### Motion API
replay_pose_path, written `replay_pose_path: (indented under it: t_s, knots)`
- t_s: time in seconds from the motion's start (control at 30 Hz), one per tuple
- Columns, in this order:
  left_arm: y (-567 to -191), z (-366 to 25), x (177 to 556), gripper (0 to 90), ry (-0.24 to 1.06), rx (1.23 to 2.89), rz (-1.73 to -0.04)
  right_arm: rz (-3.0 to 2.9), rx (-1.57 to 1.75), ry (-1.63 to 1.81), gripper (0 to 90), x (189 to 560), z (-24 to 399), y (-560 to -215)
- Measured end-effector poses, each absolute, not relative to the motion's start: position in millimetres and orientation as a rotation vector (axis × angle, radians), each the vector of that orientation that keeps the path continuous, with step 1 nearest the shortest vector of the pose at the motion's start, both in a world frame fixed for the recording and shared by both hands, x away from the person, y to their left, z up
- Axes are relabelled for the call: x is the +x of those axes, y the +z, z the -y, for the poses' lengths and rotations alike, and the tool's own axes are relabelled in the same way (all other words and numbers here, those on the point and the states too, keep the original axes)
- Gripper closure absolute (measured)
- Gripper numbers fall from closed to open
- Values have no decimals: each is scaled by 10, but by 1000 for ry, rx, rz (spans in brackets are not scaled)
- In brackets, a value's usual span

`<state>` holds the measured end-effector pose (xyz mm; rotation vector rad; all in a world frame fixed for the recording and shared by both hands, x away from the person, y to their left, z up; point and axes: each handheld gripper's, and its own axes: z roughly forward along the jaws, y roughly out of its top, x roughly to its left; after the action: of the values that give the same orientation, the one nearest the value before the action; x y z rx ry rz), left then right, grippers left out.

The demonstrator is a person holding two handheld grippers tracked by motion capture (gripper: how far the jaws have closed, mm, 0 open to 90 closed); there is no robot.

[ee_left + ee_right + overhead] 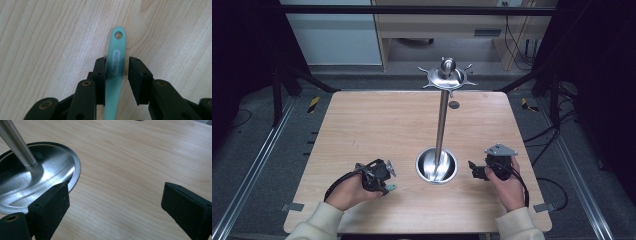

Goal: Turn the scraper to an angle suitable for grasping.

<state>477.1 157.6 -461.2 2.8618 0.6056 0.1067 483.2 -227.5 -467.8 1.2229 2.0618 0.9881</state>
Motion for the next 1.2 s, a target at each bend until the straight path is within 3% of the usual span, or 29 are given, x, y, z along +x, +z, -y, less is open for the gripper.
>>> replay_pose_path:
  t_s: [0.43, 1.2]
  knots:
    - [-4626, -1543, 4779, 730, 128, 2887, -601, -2058, 1227, 988, 84, 4829, 2277, -4677]
    - [-3992, -1853, 4688, 737, 234, 2608, -739, -2063, 1226, 985, 84, 4833, 2273, -4681]
